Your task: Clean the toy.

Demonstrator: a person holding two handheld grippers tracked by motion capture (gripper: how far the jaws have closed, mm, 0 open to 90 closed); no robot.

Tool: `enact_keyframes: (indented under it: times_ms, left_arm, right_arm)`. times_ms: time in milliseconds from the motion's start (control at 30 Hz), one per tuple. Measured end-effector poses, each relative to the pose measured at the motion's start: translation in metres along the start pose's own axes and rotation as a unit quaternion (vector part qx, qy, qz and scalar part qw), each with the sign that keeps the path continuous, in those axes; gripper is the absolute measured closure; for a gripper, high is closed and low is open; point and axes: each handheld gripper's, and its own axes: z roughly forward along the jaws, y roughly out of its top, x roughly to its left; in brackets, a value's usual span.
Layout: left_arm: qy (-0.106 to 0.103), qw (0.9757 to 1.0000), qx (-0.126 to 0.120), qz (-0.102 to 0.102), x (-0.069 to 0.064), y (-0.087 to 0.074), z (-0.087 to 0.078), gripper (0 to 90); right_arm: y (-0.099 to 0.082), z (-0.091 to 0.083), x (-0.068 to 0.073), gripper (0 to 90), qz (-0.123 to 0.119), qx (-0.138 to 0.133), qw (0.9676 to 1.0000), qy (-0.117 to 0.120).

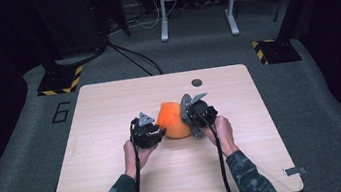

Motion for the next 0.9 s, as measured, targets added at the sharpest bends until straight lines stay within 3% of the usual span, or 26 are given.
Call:
enact_keyframes:
  times_ms: [133, 200, 333, 433, 533, 633, 900]
  left_arm:
    - [0.007, 0.9999, 0.007, 0.004, 0.004, 0.002, 0.002, 46.4]
    - [0.023, 0.9995, 0.007, 0.019, 0.001, 0.004, 0.004, 43.8]
    - [0.036, 0.9987, -0.007, 0.035, -0.003, 0.007, 0.002, 42.9]
    - [0.032, 0.9982, -0.004, 0.050, -0.008, 0.013, 0.003, 43.5]
    - [0.034, 0.9975, 0.011, 0.061, -0.009, 0.015, 0.008, 47.0]
    - [0.024, 0.9982, 0.016, 0.053, -0.006, 0.013, 0.015, 53.9]
    - [0.023, 0.9992, 0.010, 0.033, -0.004, 0.007, 0.017, 74.8]
  right_arm:
    - [-0.002, 0.004, -0.004, 71.3, 0.005, 0.005, 0.9999, -0.007]
    - [-0.003, 0.004, -0.007, 71.3, 0.011, 0.005, 0.9999, -0.003]
    - [-0.003, 0.004, -0.007, 71.3, 0.008, 0.003, 1.0000, -0.003]
    - [-0.002, 0.004, -0.006, 71.3, 0.011, 0.003, 0.9999, -0.004]
    - [-0.002, 0.004, -0.005, 71.3, 0.011, -0.002, 0.9999, -0.006]
    - [-0.002, 0.003, -0.006, 71.2, -0.002, -0.002, 1.0000, -0.004]
    - [-0.001, -0.001, -0.005, 71.3, 0.007, -0.014, 0.9999, 0.000]
